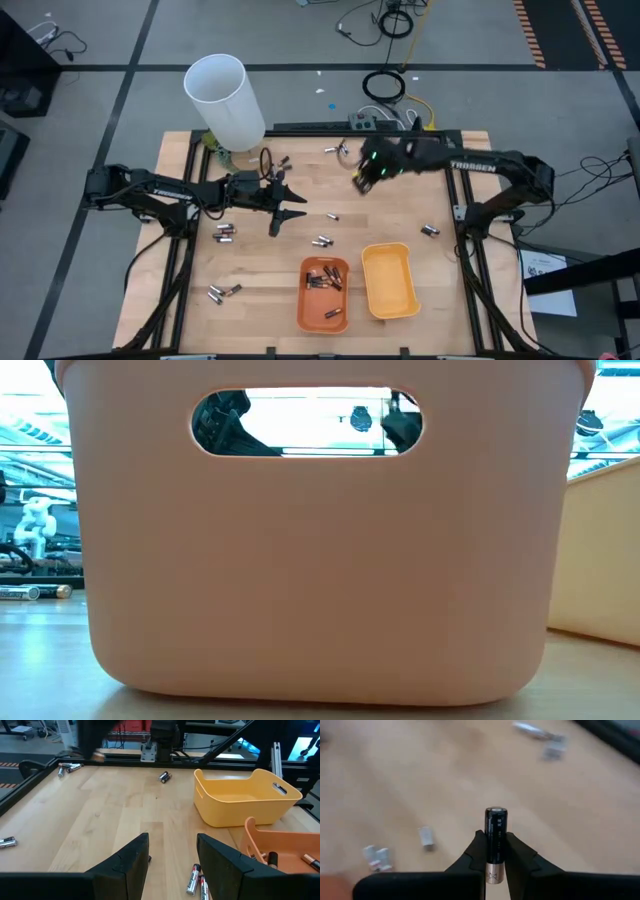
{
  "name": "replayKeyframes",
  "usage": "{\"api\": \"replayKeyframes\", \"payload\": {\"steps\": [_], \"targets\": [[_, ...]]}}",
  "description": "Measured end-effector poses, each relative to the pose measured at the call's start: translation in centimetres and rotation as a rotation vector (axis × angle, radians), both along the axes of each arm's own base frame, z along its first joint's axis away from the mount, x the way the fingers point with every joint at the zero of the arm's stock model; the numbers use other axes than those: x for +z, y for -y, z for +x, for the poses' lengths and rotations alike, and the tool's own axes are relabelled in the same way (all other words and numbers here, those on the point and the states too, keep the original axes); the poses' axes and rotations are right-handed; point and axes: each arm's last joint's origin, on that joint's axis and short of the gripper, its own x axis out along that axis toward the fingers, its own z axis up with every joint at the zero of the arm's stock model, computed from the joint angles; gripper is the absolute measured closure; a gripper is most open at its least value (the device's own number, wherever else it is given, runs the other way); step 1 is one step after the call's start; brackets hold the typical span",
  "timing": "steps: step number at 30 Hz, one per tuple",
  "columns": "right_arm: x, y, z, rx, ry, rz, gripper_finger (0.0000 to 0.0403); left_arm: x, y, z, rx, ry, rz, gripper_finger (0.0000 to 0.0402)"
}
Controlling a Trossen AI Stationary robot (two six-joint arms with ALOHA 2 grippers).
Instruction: Sort batteries
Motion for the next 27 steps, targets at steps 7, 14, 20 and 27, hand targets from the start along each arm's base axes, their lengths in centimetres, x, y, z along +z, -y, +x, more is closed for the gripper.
{"api": "replayKeyframes", "payload": {"steps": [7, 14, 20, 27], "targets": [[-1.5, -9.2, 4.9, 0.366, 0.141, -0.068, 0.0381, 0.0, 0.0, 0.0, 0.0, 0.0, 0.0, 0.0224], [-4.8, -16.4, 7.2, 0.653, 0.181, -0.094, 0.0381, 0.0, 0.0, 0.0, 0.0, 0.0, 0.0, 0.0224], [-8.4, -19.2, 8.5, 0.763, 0.172, -0.028, 0.0381, 0.0, 0.0, 0.0, 0.0, 0.0, 0.0, 0.0224], [-9.1, -19.5, 8.6, 0.746, 0.158, 0.0, 0.0379, 0.0, 0.0, 0.0, 0.001, -0.001, 0.0, 0.0224]]}}
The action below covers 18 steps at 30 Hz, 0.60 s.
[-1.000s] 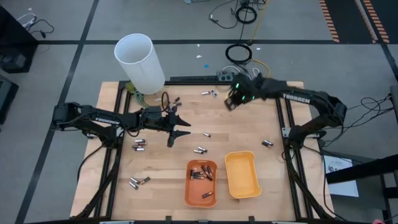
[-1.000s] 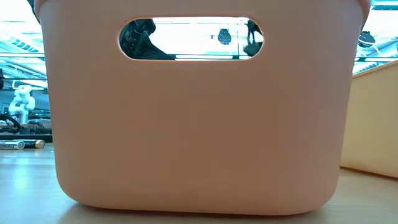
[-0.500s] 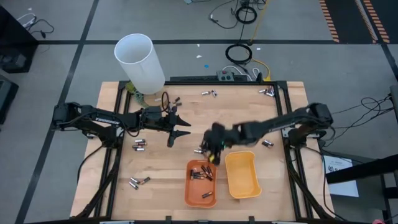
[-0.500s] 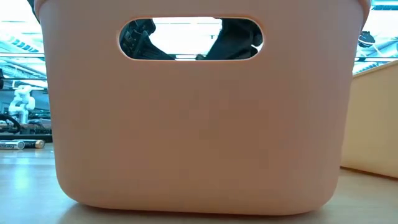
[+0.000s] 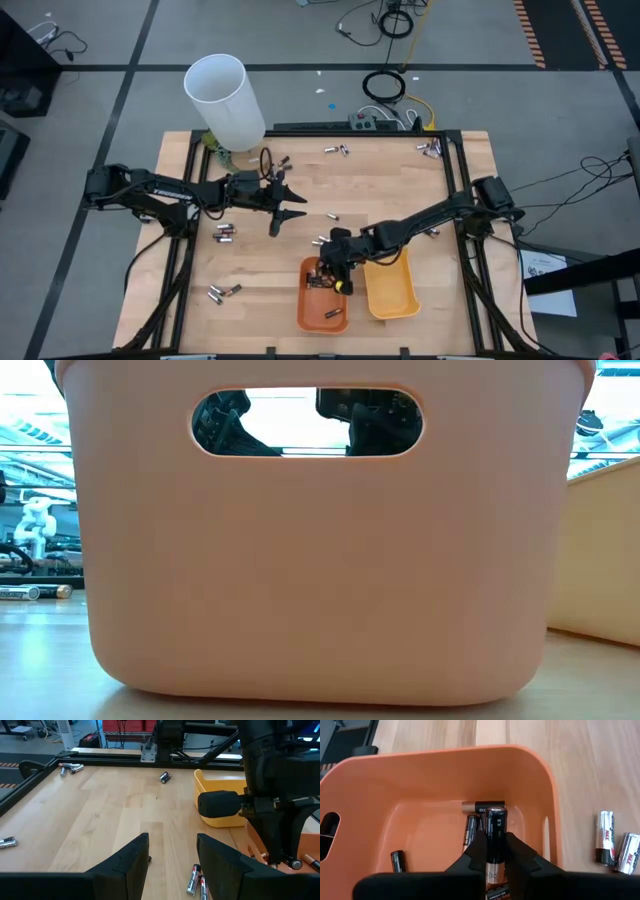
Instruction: Sort batteries
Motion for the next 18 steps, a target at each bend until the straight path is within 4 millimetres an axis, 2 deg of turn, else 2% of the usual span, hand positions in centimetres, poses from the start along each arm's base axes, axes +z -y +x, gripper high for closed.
{"api": "replayKeyframes", "payload": {"steps": [10, 18], "targets": [[0.01, 0.01, 0.0, -0.001, 0.001, -0.002, 0.0274, -0.02, 0.0, -0.01, 0.0, -0.003, 0.0, 0.0224], [0.31, 0.17, 0.22, -0.002, 0.019, -0.009, 0.0256, -0.03, 0.0, -0.01, 0.0, -0.003, 0.0, 0.0224]]}}
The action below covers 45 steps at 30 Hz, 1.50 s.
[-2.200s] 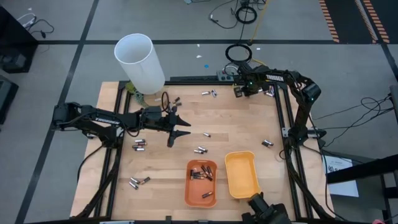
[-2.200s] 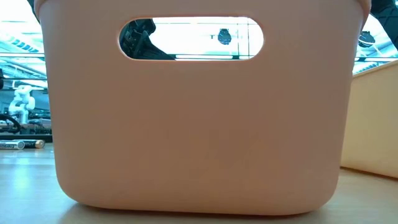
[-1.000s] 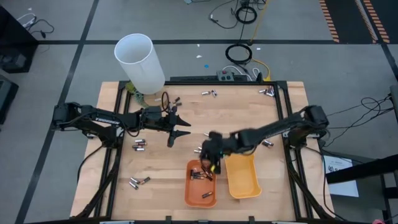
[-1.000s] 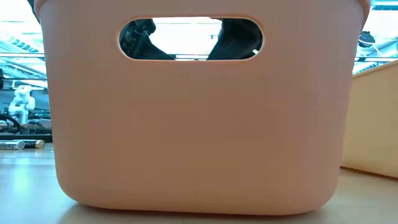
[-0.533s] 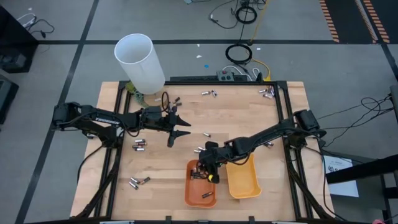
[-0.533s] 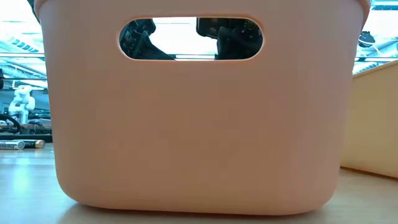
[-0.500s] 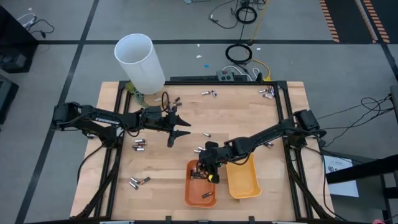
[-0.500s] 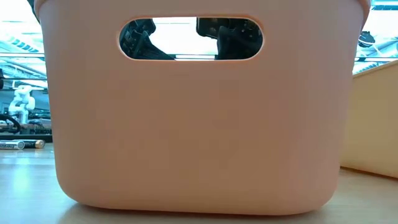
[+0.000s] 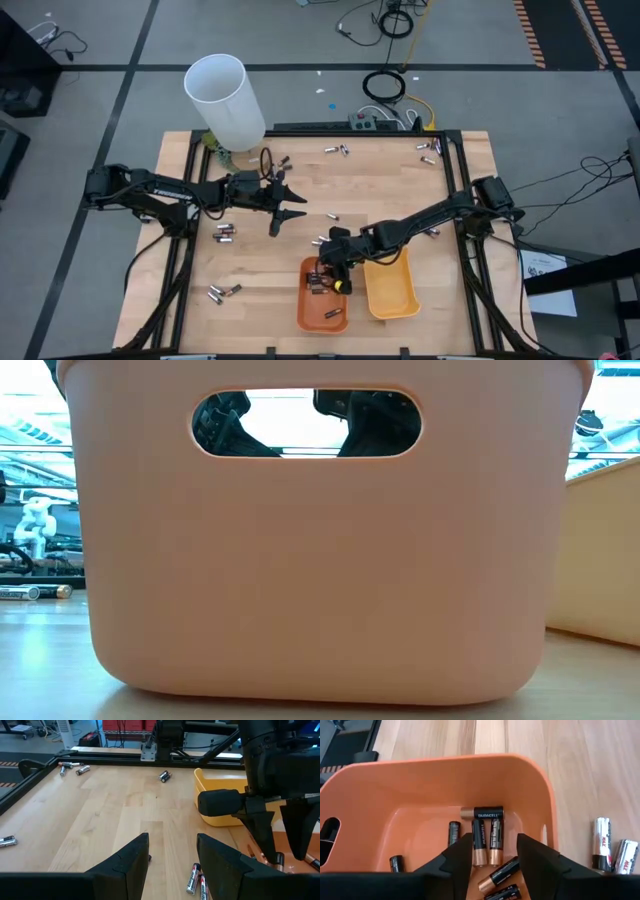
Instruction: Sort batteries
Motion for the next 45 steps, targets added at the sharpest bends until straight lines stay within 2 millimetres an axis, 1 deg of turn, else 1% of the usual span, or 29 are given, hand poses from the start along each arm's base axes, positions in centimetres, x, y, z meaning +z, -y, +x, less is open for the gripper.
{"api": "replayKeyframes", "payload": {"steps": [2, 4, 6, 8, 10, 13, 15, 17, 19, 21, 25, 28, 32, 36, 45], "targets": [[0.8, 0.2, 0.1, 0.021, 0.012, -0.015, 0.0259, 0.0, 0.0, 0.0, 0.0, 0.0, 0.0, 0.0224], [2.6, 0.6, 0.1, 0.045, 0.048, -0.043, 0.0259, 0.0, 0.0, 0.0, 0.0, -0.002, 0.0, 0.0224], [4.9, 1.4, -0.2, 0.05, 0.079, -0.082, 0.0259, 0.0, 0.0, 0.0, 0.0, -0.003, 0.0, 0.0224], [6.8, 2.6, -1.1, -0.017, 0.065, -0.15, 0.0258, -0.1, 0.0, 0.0, 0.0, -0.007, -0.001, 0.0224], [8.2, 4.4, -2.5, -0.123, 0.017, -0.247, 0.0258, -0.1, 0.0, 0.0, 0.0, -0.008, -0.001, 0.0224], [10.1, 7.7, -5.2, -0.267, -0.087, -0.373, 0.0261, -0.1, 0.0, 0.0, 0.0, -0.011, -0.001, 0.0224], [10.7, 10.1, -7.0, -0.364, -0.184, -0.444, 0.0261, -0.1, 0.0, 0.0, 0.0, -0.011, -0.001, 0.0224], [10.8, 12.6, -8.5, -0.452, -0.293, -0.471, 0.026, -0.1, 0.0, 0.0, 0.0, -0.011, -0.002, 0.0224], [10.6, 15.2, -9.7, -0.53, -0.407, -0.464, 0.0257, -0.1, 0.0, 0.0, 0.0, -0.011, -0.002, 0.0224], [9.9, 17.6, -10.8, -0.584, -0.517, -0.455, 0.0253, -0.1, 0.0, 0.0, 0.0, -0.011, -0.002, 0.0224], [7.0, 21.5, -12.8, -0.638, -0.707, -0.422, 0.0234, -0.1, 0.0, 0.0, 0.0, -0.011, -0.002, 0.0224], [5.0, 23.5, -14.4, -0.654, -0.829, -0.392, 0.0212, -0.1, 0.0, 0.0, 0.0, -0.015, -0.002, 0.0224], [2.6, 25.1, -16.1, -0.636, -0.925, -0.286, 0.0184, -0.1, 0.0, 0.0, 0.0, -0.015, -0.002, 0.0224], [0.6, 26.2, -17.2, -0.607, -1.021, -0.258, 0.017, -0.2, 0.0, 0.0, 0.0, -0.017, -0.002, 0.0224], [-3.1, 28.3, -17.5, -0.505, -1.162, -0.241, 0.0167, -0.2, 0.0, 0.0, 0.0, -0.017, -0.002, 0.0224]]}}
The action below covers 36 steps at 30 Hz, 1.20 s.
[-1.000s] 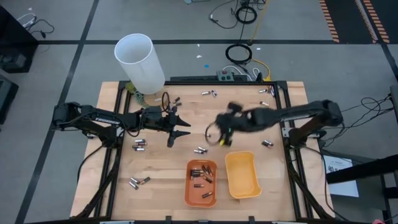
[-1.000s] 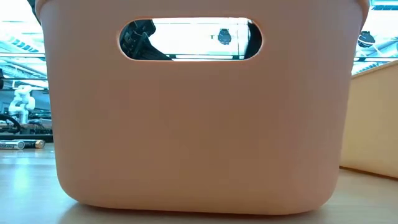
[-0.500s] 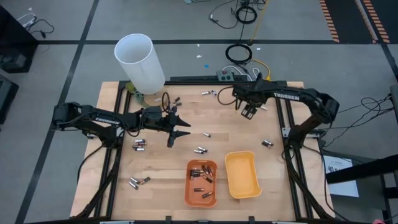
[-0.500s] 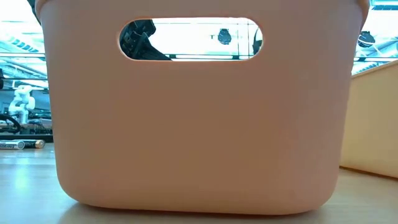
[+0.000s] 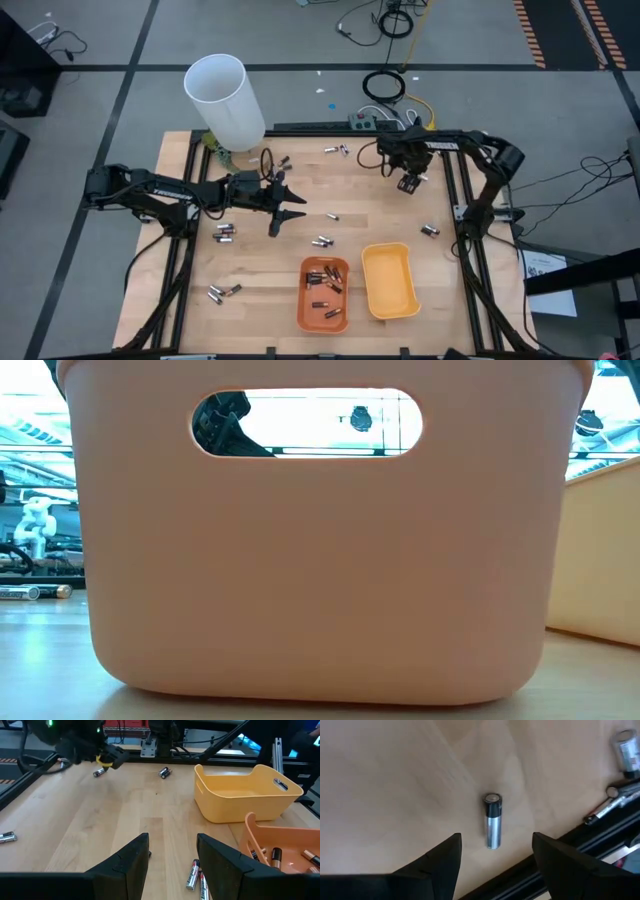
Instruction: Sort batteries
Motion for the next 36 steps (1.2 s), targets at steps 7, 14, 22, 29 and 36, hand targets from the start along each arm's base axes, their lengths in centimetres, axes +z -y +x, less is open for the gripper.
{"api": "replayKeyframes", "payload": {"steps": [7, 14, 22, 29, 36], "targets": [[-2.3, 1.4, -0.7, 0.005, -0.051, 0.086, 0.0167, 0.0, 0.0, 0.0, 0.0, -0.005, 0.0, 0.0224], [-3.8, 1.9, -0.7, 0.0, -0.036, 0.174, 0.0228, -0.1, 0.0, 0.0, -0.002, -0.008, 0.005, 0.0224], [-4.0, 1.4, -0.2, -0.071, 0.019, 0.213, 0.038, -0.1, 0.0, 0.0, 0.005, -0.012, 0.007, 0.0224], [-2.6, 0.4, 0.3, -0.071, 0.021, 0.137, 0.0373, 0.5, 0.0, 0.1, 0.006, 0.05, 0.011, 0.0224], [2.8, -0.9, 0.1, -0.11, 0.251, 0.054, 0.038, 0.6, -0.1, 0.1, 0.023, 0.056, 0.011, 0.0224]]}}
